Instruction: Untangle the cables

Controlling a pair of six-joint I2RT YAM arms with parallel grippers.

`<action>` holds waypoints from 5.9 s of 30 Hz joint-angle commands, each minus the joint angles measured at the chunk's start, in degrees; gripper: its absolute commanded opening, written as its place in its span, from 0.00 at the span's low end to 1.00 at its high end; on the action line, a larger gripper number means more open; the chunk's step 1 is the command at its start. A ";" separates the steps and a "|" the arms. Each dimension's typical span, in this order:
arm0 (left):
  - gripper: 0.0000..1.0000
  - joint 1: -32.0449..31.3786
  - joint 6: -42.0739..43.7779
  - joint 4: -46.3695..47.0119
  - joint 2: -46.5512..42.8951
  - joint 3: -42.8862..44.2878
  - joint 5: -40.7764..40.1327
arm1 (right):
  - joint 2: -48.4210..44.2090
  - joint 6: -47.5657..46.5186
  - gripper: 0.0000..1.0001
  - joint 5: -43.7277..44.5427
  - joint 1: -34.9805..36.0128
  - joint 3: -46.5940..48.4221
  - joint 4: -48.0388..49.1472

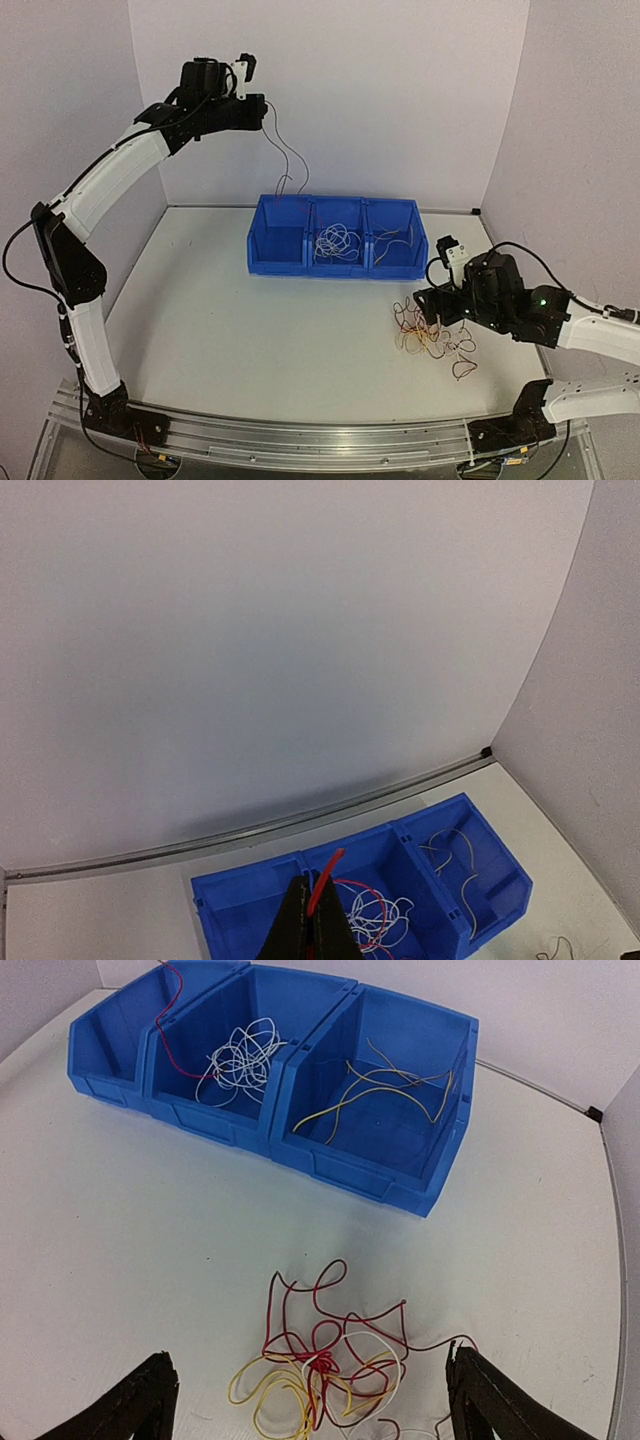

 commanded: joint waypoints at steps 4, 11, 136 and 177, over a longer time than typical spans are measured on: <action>0.00 0.41 3.33 -1.58 4.12 8.31 -12.61 | -1.26 0.60 0.90 2.52 -0.20 -1.48 0.18; 0.00 0.50 4.50 0.75 -1.35 6.31 -11.22 | 0.80 0.76 0.90 3.17 -0.17 -1.20 0.22; 0.70 -2.10 -6.95 -6.79 20.59 3.62 -8.57 | -2.16 2.28 0.91 5.90 -0.14 -4.90 -1.96; 1.00 -15.10 -27.87 18.09 -22.53 -60.56 9.20 | 35.96 3.52 0.28 -39.27 -16.51 6.98 -3.01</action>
